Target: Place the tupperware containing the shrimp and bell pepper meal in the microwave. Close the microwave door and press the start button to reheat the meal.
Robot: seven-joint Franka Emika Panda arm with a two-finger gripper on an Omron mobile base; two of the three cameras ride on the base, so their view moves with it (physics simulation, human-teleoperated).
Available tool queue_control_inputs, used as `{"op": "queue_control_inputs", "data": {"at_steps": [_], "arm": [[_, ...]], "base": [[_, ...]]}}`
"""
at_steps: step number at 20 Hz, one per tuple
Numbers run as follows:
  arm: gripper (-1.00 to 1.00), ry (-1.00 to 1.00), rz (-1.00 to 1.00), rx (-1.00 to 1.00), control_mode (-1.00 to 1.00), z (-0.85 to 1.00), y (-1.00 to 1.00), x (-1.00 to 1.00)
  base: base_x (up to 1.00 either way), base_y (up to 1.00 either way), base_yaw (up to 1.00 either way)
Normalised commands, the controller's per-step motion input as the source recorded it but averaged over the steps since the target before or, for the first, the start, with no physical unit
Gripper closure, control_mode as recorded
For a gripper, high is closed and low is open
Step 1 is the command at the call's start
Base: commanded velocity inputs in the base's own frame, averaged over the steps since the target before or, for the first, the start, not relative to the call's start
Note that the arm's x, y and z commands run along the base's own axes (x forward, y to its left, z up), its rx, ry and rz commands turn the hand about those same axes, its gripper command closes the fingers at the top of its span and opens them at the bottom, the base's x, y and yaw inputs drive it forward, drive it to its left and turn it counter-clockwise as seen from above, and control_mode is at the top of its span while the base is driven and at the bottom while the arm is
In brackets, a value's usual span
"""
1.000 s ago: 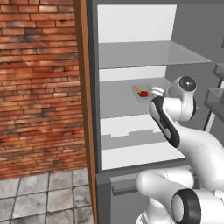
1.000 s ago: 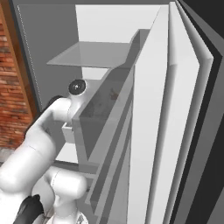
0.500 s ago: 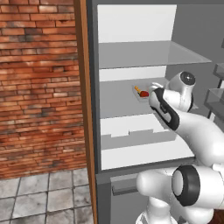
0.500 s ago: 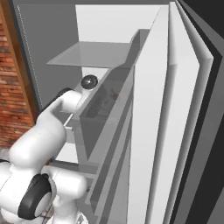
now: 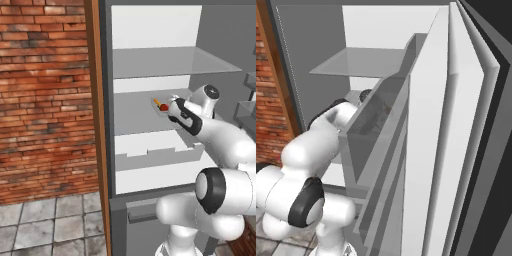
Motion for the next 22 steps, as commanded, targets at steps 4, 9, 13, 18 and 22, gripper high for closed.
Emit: {"op": "queue_control_inputs", "data": {"at_steps": [4, 9, 13, 18, 22], "arm": [[-1.0, 0.09, 0.0, 0.12, -1.0, -0.14, -0.03, 0.41], [-1.0, 0.09, 0.0, 0.11, -1.0, -0.06, -0.07, 0.42], [-1.0, 0.06, 0.0, 0.08, -1.0, -0.02, -0.13, 0.39], [-1.0, 0.03, 0.0, 0.05, -1.0, -0.12, -0.11, 0.34], [-1.0, 0.01, 0.0, 0.02, -1.0, -0.28, -0.06, 0.31]], "base": [[0.0, 0.0, 0.0], [0.0, 0.0, 0.0], [0.0, 0.0, 0.0], [0.0, 0.0, 0.0], [0.0, 0.0, 0.0]]}}
